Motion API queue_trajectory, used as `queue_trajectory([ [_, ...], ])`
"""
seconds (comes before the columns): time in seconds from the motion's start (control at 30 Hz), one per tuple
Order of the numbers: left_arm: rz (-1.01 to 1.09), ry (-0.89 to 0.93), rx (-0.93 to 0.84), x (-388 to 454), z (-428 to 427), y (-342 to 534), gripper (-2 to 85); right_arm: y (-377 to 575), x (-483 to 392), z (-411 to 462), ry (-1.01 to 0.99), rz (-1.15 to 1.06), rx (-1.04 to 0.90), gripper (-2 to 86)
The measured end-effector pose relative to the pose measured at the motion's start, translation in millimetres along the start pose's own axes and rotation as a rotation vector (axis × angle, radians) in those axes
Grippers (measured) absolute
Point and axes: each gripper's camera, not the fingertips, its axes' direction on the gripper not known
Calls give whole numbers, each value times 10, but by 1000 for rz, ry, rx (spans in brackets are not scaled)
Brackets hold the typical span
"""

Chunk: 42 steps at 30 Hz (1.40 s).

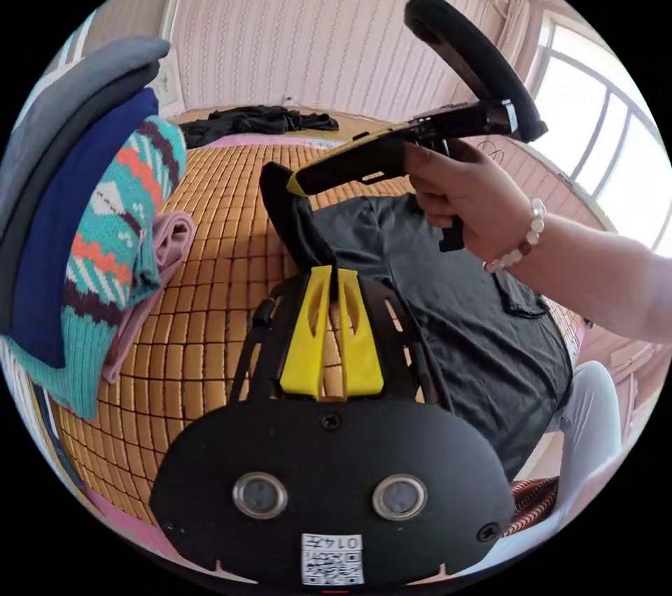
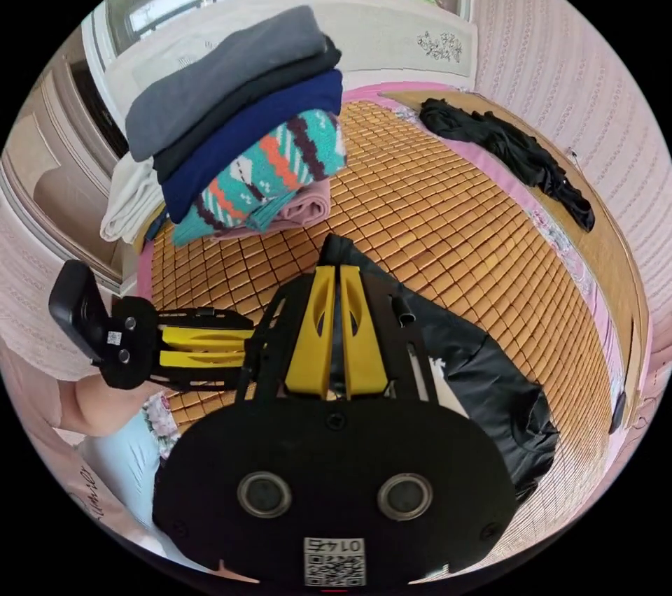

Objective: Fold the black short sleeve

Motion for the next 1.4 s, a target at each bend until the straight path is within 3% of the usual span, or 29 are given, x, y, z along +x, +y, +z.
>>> queue_trajectory([
  [0.17, 115, 305, 121, 377, -117, -116, 21, 903, 569, -1325, 76, 176, 151, 4],
  [0.3, 102, 594, 18, 379, 222, -83, 49, 1851, 979, -1622, 219, 355, 15, 21],
  [0.4, 33, 593, -68, 229, 432, -40, 54, 2326, 1241, -1472, 244, 468, -204, 45],
  [0.47, 8, 535, -90, 169, 484, -26, 55, 2472, 1343, -1510, 217, 509, -230, 52],
  [0.73, 101, 266, -145, 350, 593, -15, 52, 2317, 1631, -1946, 199, 548, -168, 54],
  [0.9, 183, 192, -193, 584, 672, -16, 51, 2112, 1388, -1983, 35, 425, -165, 51],
  [1.03, 182, 181, -189, 646, 666, -25, 51, 2000, 1142, -1827, 0, 311, -264, 45],
  [1.2, 281, 237, -252, 1052, 703, -87, 52, 1959, 1089, -2186, -111, 266, -248, 1],
  [1.4, 423, 255, -333, 1931, 1085, -288, 69, 1988, 1617, -2968, 1, 400, -111, 1],
])
